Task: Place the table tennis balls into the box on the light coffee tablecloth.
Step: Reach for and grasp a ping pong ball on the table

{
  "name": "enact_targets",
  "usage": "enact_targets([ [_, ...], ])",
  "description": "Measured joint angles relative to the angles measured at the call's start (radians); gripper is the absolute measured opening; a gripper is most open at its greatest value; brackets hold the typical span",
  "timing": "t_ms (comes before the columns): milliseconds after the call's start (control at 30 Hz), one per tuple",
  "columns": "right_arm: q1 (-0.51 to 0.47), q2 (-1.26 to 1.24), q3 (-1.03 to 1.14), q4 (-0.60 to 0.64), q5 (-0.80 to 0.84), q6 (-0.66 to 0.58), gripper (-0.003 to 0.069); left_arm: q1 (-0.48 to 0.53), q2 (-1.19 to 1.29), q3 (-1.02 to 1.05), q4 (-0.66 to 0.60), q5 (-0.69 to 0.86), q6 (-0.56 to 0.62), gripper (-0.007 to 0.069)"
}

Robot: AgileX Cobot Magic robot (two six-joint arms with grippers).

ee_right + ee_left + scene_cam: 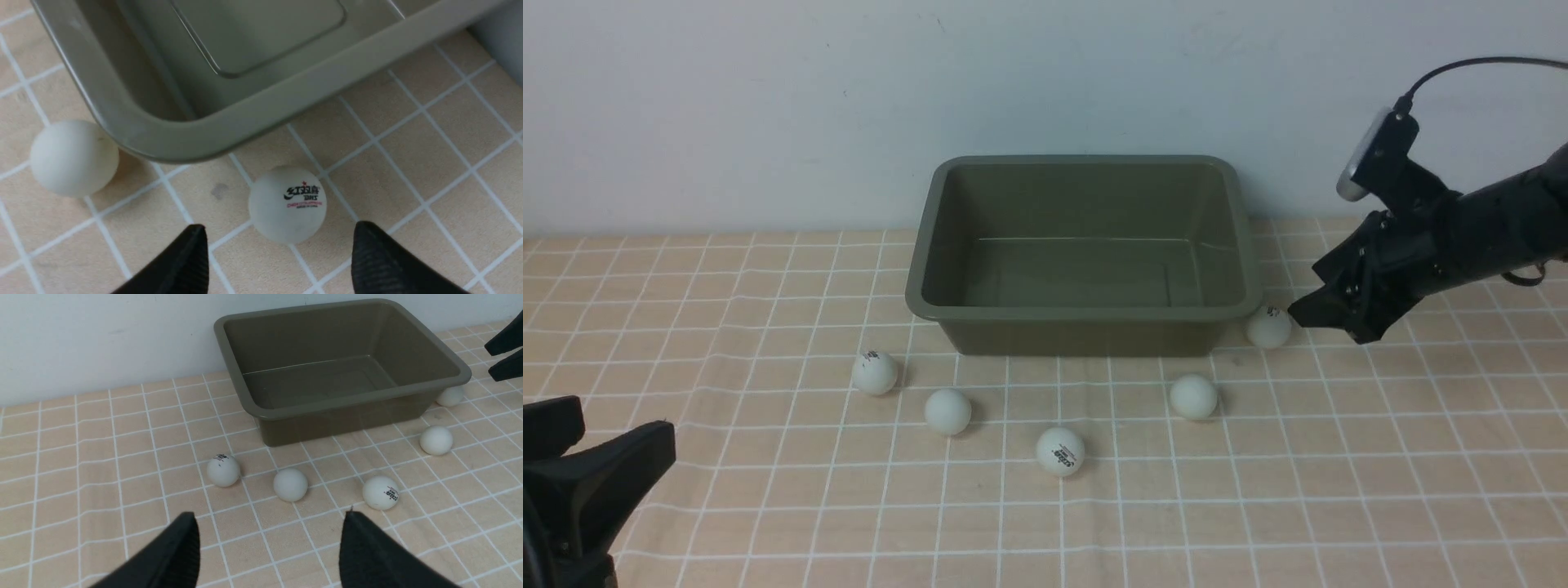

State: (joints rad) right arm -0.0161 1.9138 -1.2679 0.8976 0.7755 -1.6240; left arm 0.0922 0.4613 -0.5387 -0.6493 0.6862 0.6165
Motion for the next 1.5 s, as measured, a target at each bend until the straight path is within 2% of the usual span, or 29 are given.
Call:
enact_targets([
  [567,0.0,0.089,-0.009,0.053,-0.017,-0.091,0.0436,0.0,0.0,0.0,0.0,0.0,0.006,0.0386],
  [833,0.0,0.139,-0.083,0.071,0.023,-0.059,0.0465,0.0,0.0,0.0,0.0,0.0,0.006,0.0386],
  [1200,0.008,0.164,-0.109,0.067,0.048,-0.043,0.0467,0.0,0.0,0.0,0.0,0.0,0.006,0.0386],
  [1500,0.036,0.195,-0.113,0.064,-0.025,-0.065,0.0467,0.0,0.0,0.0,0.0,0.0,0.006,0.0386],
])
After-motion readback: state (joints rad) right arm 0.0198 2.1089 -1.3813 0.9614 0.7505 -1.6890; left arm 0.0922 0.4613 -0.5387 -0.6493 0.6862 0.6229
